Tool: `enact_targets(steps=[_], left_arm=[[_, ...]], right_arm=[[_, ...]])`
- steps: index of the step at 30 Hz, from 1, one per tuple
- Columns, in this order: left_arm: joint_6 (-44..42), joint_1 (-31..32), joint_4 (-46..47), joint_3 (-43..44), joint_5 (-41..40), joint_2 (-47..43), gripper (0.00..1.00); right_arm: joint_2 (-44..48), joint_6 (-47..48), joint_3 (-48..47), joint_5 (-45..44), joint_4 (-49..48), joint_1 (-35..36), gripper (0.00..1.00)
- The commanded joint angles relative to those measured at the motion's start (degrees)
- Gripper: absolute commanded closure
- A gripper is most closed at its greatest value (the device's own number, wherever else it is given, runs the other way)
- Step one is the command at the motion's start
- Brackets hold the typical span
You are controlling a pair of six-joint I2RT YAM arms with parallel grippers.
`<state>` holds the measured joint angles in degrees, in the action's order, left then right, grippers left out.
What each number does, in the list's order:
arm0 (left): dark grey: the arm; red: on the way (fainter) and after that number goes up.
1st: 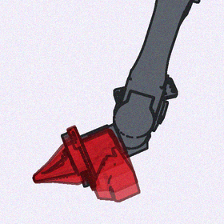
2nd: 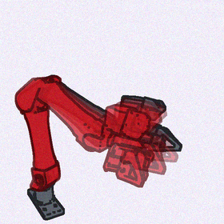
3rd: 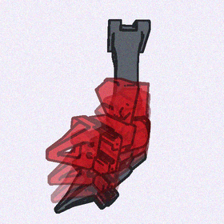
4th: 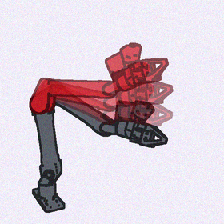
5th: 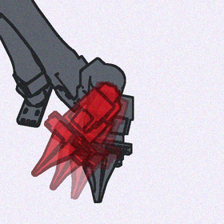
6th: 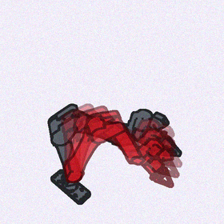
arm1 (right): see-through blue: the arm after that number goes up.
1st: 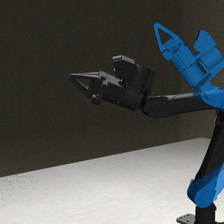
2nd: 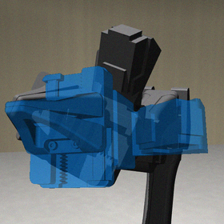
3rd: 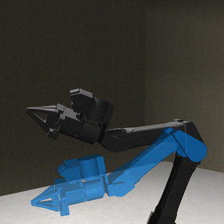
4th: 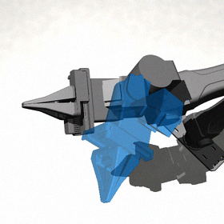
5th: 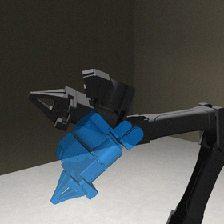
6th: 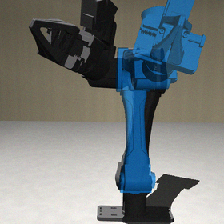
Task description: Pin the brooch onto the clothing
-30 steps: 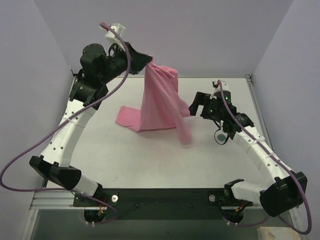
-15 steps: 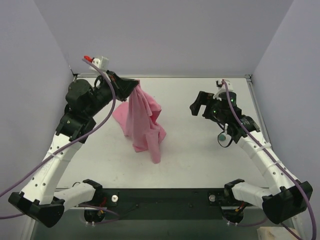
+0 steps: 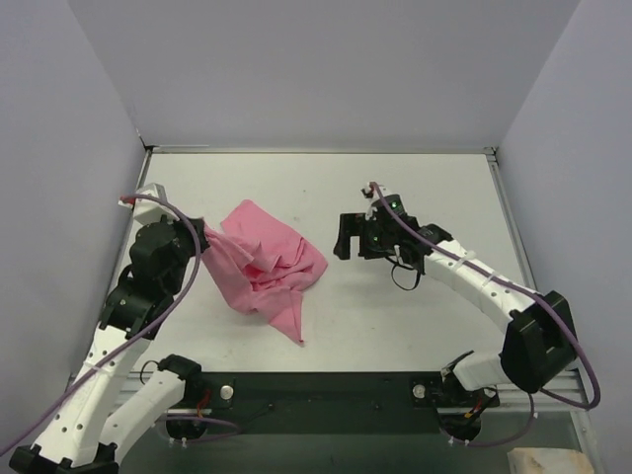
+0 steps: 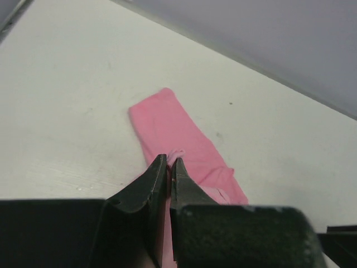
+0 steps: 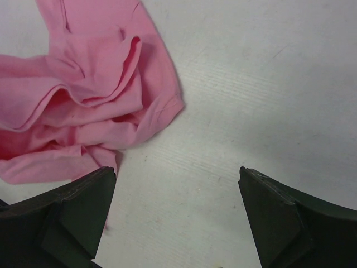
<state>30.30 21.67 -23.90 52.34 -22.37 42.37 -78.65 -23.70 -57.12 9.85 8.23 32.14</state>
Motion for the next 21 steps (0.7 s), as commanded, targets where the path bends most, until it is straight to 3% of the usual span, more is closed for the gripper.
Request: enact_targets(steps=[1, 7, 10, 16, 17, 19, 21], left_arm=[[3.36, -4.78, -8.7, 0.4, -7.69, 4.2, 1.0], [5.38, -17.07, -11.08, -3.9, -1.47, 7.11, 1.0], [4.85, -21.3, -8.89, -6.01, 4.94, 6.85, 0.92], [2.49, -27.47, -6.51, -6.81, 10.15, 4.83, 0.79], [1.17, -27.47, -6.16, -6.29, 10.94, 4.57, 0.7], [0.72, -27.47, -6.33, -5.58, 11.38, 3.6, 0.16], [-1.2, -27.47, -5.46, -5.05, 13.92, 2.81, 0.07]], right_arm=[[-3.08, 0.85, -3.08, 1.75, -0.93, 4.15, 0.0], [-6.51, 0.33, -4.31, 4.74, -0.93, 9.34, 0.03], [-7.57, 0.15, -4.84, 5.18, -0.93, 12.06, 0.04], [-9.32, 0.15, -6.07, 5.45, -0.93, 15.84, 0.04], [-9.5, 0.24, -6.33, 5.36, -0.85, 16.02, 0.04], [-10.47, 0.15, -7.12, 5.1, -0.85, 16.2, 0.04], [-11.0, 0.15, -7.74, 4.57, -0.85, 16.11, 0.04]])
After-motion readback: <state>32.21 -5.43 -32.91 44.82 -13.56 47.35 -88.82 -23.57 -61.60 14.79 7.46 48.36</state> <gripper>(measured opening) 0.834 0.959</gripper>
